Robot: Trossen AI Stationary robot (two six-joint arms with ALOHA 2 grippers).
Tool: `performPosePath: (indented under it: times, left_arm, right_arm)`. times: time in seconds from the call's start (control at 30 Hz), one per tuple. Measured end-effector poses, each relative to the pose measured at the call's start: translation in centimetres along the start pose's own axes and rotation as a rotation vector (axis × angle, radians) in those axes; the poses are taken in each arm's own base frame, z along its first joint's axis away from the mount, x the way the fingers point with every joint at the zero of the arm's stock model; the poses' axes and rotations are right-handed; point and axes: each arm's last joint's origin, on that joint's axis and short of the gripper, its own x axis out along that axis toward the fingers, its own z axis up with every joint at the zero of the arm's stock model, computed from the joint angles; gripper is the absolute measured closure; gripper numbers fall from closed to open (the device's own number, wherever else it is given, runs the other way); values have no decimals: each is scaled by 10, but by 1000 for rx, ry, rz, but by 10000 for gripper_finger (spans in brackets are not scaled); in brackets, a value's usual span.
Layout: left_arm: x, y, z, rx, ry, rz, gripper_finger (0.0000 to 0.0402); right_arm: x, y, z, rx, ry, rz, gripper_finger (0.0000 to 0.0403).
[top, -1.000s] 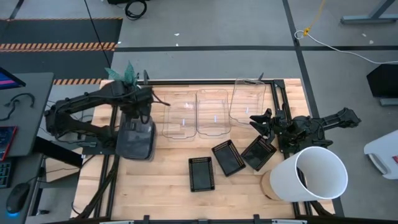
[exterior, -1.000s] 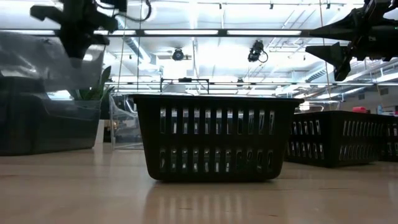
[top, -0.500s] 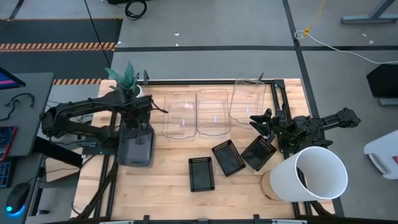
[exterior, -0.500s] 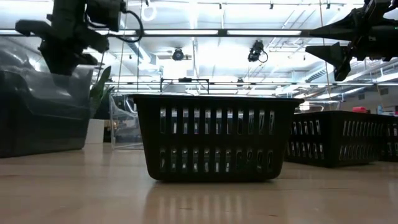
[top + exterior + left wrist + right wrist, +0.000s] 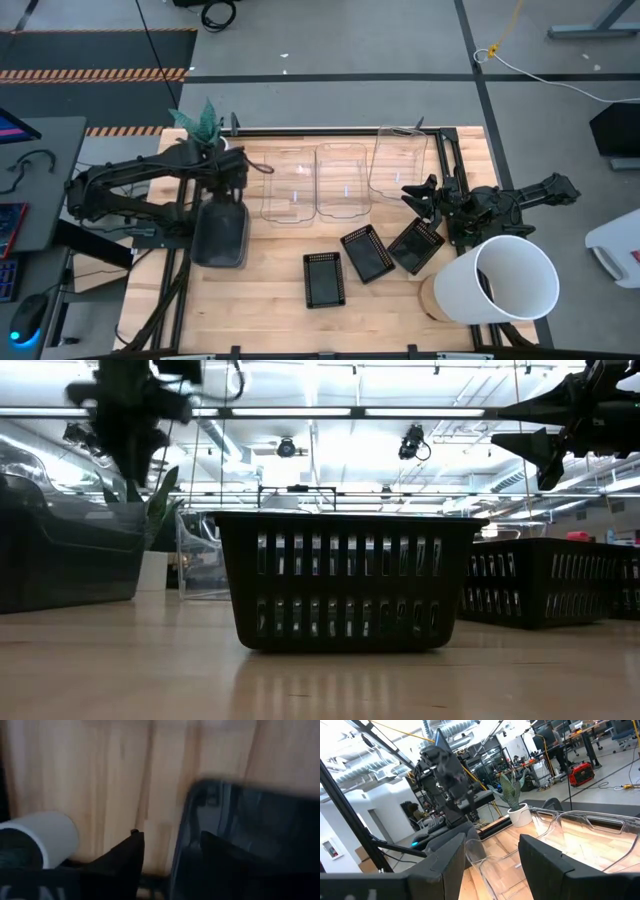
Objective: Stack baskets by color
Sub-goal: Stack the left transparent bin on the center transparent bin
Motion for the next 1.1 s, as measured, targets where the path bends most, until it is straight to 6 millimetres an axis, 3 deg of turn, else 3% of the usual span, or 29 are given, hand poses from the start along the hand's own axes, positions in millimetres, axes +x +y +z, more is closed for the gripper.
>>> performPosePath:
  times: [0.27,0.57,0.77,0.93,1.1]
  left_arm:
    - [-13,-33,31,-168,-256,-124,199]
    - [10,-73,61,-184,-270,-62,218]
    - [35,-81,85,-133,-220,-44,209]
    - [40,-84,115,-66,-220,-21,189]
    - [46,-87,132,57,-194,-4,170]
  right_arm:
    - [0,0,0,0,0,0,214]
    - [0,0,0,0,0,0,214]
    - [0,0,0,0,0,0,214]
    - [0,0,0,0,0,0,214]
    - [0,0,0,0,0,0,214]
